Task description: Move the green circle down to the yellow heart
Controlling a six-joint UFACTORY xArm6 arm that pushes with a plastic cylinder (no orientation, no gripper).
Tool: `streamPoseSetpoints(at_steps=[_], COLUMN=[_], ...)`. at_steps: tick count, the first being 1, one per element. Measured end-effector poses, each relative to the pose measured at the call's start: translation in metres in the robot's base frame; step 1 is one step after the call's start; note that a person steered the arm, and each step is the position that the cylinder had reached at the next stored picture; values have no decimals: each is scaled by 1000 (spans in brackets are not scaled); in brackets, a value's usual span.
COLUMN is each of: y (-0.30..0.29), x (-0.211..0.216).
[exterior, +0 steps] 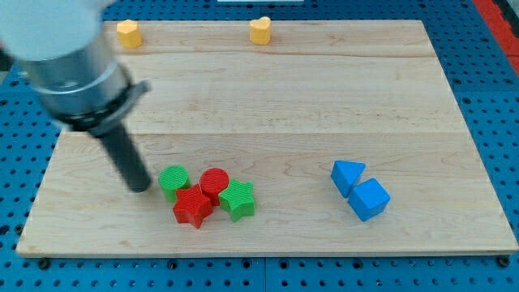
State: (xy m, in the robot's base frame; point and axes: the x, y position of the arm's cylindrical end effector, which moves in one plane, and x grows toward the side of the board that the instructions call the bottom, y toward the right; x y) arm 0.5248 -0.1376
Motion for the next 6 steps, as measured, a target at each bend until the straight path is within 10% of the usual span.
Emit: streamPoseSetpoints(at_steps=[2, 6], y=[34, 128], x=[34, -170])
